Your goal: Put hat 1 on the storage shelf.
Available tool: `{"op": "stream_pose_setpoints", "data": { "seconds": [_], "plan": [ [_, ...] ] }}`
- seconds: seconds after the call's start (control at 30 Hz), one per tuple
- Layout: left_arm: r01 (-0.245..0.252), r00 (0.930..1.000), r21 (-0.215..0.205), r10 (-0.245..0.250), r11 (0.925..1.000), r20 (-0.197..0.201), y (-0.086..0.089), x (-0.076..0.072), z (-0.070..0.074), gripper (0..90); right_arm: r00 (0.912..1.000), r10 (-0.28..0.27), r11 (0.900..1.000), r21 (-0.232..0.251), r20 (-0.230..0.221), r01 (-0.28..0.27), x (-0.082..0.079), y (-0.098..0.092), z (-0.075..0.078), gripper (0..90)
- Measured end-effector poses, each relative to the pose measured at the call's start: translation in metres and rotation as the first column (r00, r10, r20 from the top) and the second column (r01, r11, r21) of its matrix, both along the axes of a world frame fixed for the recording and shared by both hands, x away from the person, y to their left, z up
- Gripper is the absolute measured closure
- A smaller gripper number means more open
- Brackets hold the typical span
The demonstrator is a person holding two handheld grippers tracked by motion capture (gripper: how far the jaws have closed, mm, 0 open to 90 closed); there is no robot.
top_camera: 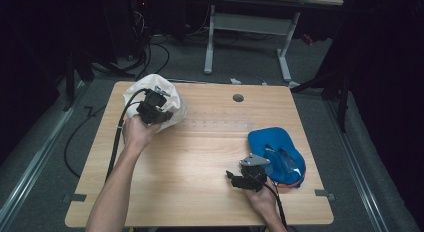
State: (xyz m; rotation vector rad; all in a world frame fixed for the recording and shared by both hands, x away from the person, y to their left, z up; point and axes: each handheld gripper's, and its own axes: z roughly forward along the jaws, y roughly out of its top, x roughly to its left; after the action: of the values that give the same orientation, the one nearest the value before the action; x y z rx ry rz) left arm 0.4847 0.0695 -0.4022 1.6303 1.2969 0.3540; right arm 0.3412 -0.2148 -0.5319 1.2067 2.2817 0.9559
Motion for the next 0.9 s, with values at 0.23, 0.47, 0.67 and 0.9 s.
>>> {"op": "stream_pose_setpoints", "data": {
  "seconds": [0.23, 0.47, 0.67, 0.9],
  "plan": [
    [0.002, 1.0, 0.045, -0.002, 0.999, -0.008, -0.005, 0.003, -0.003, 84.7, 1.0, 0.0, 1.0, 0.0, 0.0, 0.0, 0.0, 0.0, 0.0, 32.9],
    [0.02, 0.9998, 0.101, -0.02, 0.9947, -0.007, -0.016, 0.003, -0.005, 84.8, 1.0, 0.0, 1.0, 0.0, 0.0, 0.0, 0.0, 0.0, 0.0, 32.9],
    [0.023, 0.9996, 0.119, -0.021, 0.9927, -0.016, -0.02, 0.005, -0.004, 85.0, 1.0, 0.0, 1.0, 0.0, 0.0, 0.0, 0.0, 0.0, 0.0, 32.9],
    [0.007, 0.9984, 0.136, 0.001, 0.9907, -0.056, -0.023, 0.005, -0.008, 85.3, 1.0, 0.0, 1.0, 0.0, 0.0, 0.0, 0.0, 0.0, 0.0, 32.9]
  ]
}}
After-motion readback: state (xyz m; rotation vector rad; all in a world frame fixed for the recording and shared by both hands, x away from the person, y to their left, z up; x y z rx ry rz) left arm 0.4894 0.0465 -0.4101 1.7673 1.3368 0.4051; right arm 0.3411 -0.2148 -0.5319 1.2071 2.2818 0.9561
